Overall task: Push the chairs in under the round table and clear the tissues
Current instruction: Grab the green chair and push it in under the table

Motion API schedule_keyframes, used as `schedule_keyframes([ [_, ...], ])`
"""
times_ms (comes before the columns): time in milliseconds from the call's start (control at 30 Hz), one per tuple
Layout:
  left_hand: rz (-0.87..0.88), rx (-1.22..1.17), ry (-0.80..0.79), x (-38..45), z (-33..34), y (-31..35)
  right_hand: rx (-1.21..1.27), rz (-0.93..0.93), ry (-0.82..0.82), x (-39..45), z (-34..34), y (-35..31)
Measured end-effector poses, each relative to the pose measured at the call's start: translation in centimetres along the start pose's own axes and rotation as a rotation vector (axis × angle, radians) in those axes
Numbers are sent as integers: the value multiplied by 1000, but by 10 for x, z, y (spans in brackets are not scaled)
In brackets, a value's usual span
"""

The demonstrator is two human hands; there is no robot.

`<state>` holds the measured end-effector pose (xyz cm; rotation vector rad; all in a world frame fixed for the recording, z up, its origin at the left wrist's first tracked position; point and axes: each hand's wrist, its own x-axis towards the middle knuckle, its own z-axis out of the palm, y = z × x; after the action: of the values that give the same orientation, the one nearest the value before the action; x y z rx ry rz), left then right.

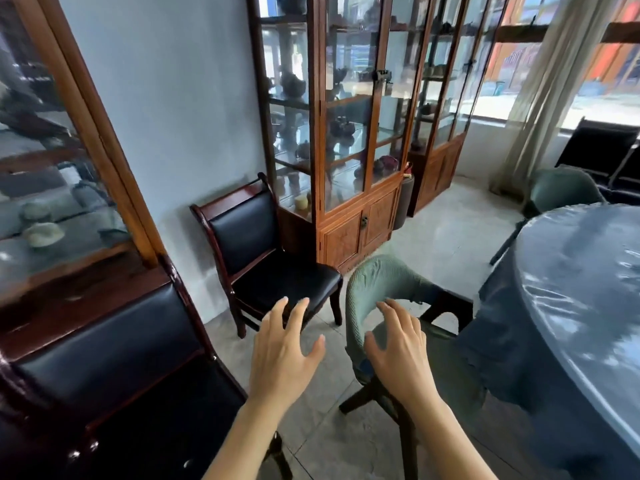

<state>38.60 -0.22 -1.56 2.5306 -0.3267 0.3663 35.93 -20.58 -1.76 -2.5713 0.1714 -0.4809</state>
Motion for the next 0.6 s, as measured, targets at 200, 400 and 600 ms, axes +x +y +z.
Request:
schedule_keyframes([
  [200, -17, 31, 4, 97, 26, -9, 3, -22, -13, 96, 25, 12],
  [400, -10, 40, -8, 174, 51, -27, 22, -31, -25, 170, 54, 17],
  [600, 23, 16, -37, 260, 84, -51, -3, 22, -33, 242, 85, 26],
])
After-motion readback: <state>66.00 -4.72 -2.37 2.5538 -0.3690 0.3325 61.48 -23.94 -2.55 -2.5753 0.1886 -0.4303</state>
